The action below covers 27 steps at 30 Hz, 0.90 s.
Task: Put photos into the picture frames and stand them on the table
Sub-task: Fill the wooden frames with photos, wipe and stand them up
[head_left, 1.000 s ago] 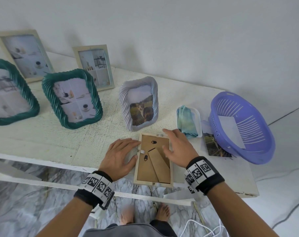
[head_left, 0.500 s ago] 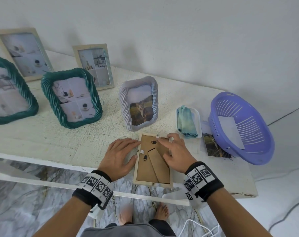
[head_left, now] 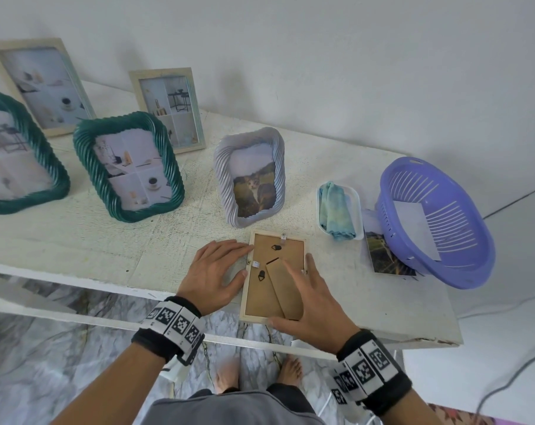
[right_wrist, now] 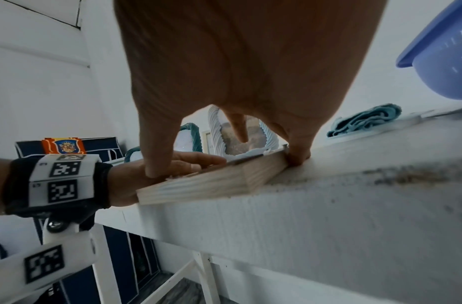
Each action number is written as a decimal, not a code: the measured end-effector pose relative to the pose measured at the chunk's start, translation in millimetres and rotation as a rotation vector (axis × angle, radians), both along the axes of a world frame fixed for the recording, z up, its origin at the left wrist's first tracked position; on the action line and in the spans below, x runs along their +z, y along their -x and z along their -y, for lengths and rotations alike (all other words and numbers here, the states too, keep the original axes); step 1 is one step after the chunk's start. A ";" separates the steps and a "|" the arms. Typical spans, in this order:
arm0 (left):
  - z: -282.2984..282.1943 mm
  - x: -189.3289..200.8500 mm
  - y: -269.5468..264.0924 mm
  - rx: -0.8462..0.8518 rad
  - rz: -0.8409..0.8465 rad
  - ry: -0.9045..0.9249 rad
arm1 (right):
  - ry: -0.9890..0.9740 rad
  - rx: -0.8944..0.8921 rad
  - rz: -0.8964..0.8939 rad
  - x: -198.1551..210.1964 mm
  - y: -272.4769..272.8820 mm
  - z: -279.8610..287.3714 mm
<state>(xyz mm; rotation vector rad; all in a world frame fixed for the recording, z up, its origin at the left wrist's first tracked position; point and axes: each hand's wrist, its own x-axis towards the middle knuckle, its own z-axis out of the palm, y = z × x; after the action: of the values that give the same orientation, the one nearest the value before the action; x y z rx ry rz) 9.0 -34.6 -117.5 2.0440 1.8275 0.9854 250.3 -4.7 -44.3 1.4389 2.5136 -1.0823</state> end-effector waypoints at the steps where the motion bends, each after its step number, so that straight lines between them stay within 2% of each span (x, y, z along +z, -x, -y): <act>1: 0.0 0.2 0.0 0.001 0.000 0.001 | -0.011 0.006 -0.004 -2.2 -1.4 3.6; 6: 0.1 0.1 -0.1 -0.005 -0.007 0.005 | -0.032 0.085 -0.006 -7.0 -13.0 -0.1; 11: 0.2 1.0 -0.6 -0.004 -0.006 0.003 | -0.029 0.146 -0.088 -11.7 -27.4 -8.5; 17: 1.0 1.6 -0.8 -0.011 -0.009 0.023 | -0.048 0.102 -0.185 -21.7 -29.5 -9.7; 27: 2.0 3.6 -1.9 -0.012 -0.017 0.047 | -0.058 0.090 -0.171 -22.8 -27.0 -7.2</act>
<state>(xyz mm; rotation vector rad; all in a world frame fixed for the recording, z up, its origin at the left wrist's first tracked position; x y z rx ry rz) 10.9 -36.5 -113.9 2.0396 1.8269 0.9164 277.3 2.5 -67.1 1.2823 2.7186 -1.1731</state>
